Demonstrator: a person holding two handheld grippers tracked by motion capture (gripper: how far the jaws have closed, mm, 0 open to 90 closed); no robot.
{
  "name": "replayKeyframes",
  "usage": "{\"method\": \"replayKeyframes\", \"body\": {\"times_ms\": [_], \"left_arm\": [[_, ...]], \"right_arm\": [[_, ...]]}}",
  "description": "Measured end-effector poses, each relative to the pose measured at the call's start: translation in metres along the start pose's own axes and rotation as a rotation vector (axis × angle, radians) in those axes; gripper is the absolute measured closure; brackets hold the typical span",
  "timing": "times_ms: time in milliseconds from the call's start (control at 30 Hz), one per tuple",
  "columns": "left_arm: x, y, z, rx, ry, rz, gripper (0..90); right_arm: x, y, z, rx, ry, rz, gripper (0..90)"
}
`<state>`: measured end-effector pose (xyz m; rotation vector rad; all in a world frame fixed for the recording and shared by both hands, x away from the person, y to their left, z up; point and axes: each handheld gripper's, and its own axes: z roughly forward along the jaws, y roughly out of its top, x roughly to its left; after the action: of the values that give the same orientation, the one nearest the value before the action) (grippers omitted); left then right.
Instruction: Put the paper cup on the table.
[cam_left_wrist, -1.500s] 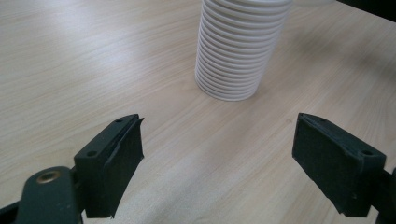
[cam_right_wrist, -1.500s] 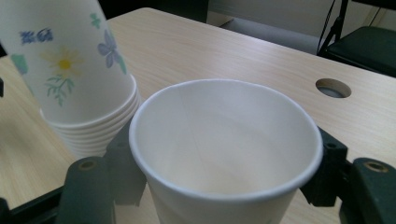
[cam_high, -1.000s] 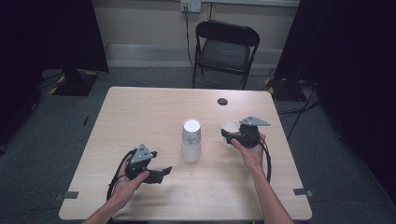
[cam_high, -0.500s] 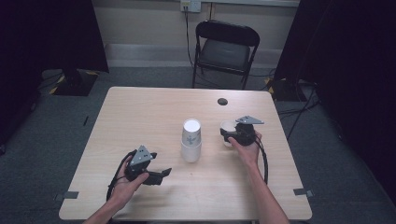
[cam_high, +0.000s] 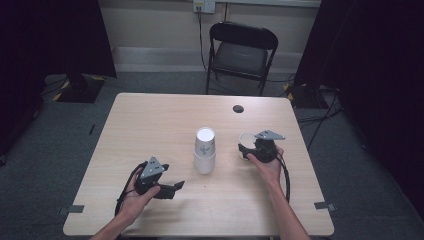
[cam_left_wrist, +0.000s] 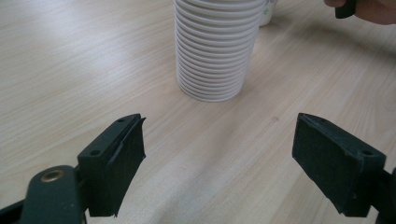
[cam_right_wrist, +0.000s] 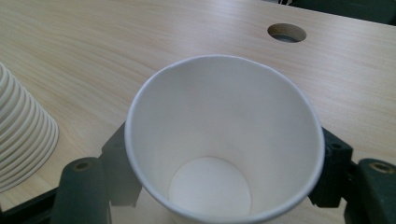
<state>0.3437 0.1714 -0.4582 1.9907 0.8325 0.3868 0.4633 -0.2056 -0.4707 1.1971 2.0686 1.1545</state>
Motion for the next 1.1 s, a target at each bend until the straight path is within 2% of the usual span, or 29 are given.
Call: {"method": "replayKeyframes", "body": {"times_ms": [233, 400, 533, 833, 967, 1100], "left_arm": [[0.002, 0.0, 0.0, 0.003, 0.011, -0.008, 16.8], [0.003, 0.0, 0.0, 0.004, 0.011, -0.008, 17.0], [0.002, 0.0, 0.001, 0.009, 0.008, -0.008, 17.4], [0.003, -0.001, 0.0, 0.013, 0.014, -0.001, 17.4], [0.002, -0.001, -0.001, 0.0, 0.018, -0.022, 17.4], [0.003, 0.0, -0.002, -0.002, 0.022, -0.02, 17.5]], "right_arm": [[0.002, -0.001, 0.001, 0.025, 0.006, -0.016, 27.1], [0.0, -0.003, 0.002, 0.039, 0.036, 0.011, 19.2], [0.0, -0.003, 0.001, 0.03, 0.052, 0.023, 15.3], [-0.006, -0.006, -0.005, 0.064, 0.063, 0.036, 13.8], [-0.006, -0.007, -0.01, 0.076, 0.068, 0.032, 14.2], [-0.005, -0.011, -0.015, 0.093, 0.073, 0.028, 15.0]]}}
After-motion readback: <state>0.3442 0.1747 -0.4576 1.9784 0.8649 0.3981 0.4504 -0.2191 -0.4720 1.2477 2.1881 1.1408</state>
